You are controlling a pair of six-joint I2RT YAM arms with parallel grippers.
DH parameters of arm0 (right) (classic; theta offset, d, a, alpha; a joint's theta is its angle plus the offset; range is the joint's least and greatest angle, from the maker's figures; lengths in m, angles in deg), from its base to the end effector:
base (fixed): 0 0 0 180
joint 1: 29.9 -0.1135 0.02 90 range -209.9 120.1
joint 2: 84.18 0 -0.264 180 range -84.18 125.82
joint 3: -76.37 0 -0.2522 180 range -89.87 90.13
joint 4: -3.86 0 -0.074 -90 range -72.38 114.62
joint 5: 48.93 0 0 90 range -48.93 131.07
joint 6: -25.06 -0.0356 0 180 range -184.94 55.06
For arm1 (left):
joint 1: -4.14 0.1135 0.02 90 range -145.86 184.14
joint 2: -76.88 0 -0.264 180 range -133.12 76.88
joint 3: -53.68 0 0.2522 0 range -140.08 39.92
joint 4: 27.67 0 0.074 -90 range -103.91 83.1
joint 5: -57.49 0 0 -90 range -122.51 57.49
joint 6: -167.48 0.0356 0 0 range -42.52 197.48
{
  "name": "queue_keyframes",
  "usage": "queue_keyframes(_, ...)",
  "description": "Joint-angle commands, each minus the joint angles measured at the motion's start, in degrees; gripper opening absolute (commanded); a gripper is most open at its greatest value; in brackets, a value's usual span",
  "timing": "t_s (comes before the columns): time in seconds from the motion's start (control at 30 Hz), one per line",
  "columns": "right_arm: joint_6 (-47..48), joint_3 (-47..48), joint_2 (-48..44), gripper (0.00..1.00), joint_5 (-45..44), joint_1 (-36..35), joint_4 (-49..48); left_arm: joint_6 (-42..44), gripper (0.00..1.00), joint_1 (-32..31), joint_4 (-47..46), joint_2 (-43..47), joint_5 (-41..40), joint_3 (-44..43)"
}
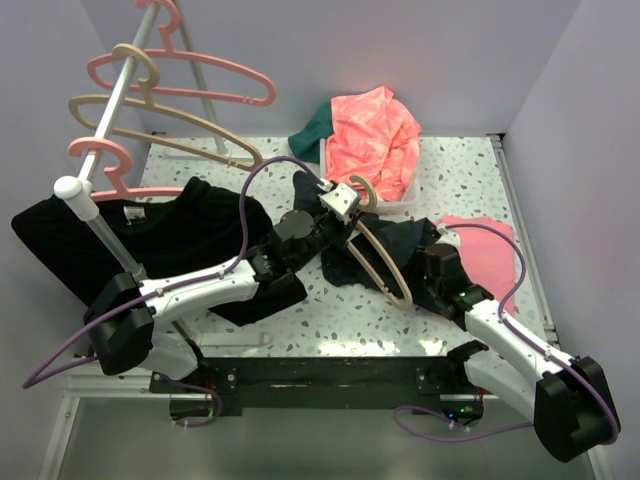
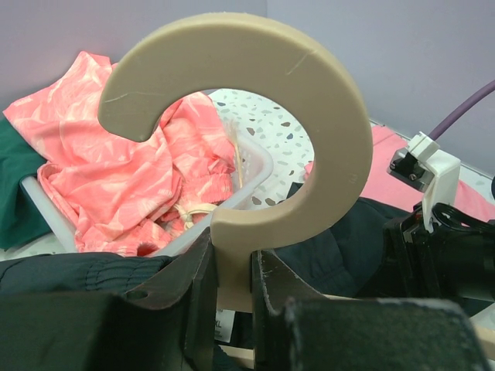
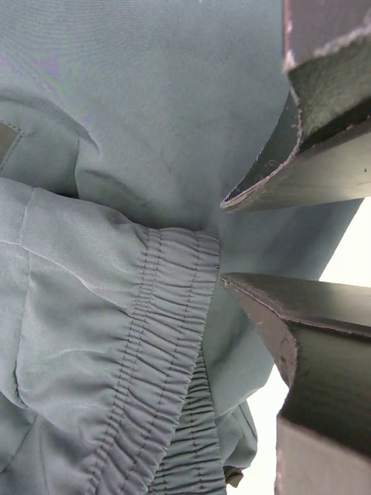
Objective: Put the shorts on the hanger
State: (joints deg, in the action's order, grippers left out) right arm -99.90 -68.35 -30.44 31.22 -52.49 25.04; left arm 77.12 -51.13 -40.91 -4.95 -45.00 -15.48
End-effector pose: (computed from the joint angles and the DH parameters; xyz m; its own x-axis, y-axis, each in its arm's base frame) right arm 0.1751 0.0662 0.1769 -0.6299 0.3494 -0.6936 0.1270 0.9274 0.3518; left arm 0.1985 -0.2728 0.3206 0.0014 -0.0128 -0.9999 0.6792 0.7339 -0.0084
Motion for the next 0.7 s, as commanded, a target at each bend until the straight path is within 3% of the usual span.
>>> queue_keyframes(0.0,-0.5,1.1,-0.4,0.40,-0.6,0.1,-2.2,1.6,0.00,0.1,-5.3,1.1,-1.7,-2.9)
queue_keyframes(0.27,-1.6,3.0,4.8,0.45,0.5,0.1,-2.2,1.4,0.00,0.2,-5.5,0.5,-1.5,-3.5)
queue_keyframes(0.67,-2.7,4.0,7.7,0.48,-1.7,0.0,-10.2,1.2,0.00,0.2,-5.5,0.1,-1.3,-3.8)
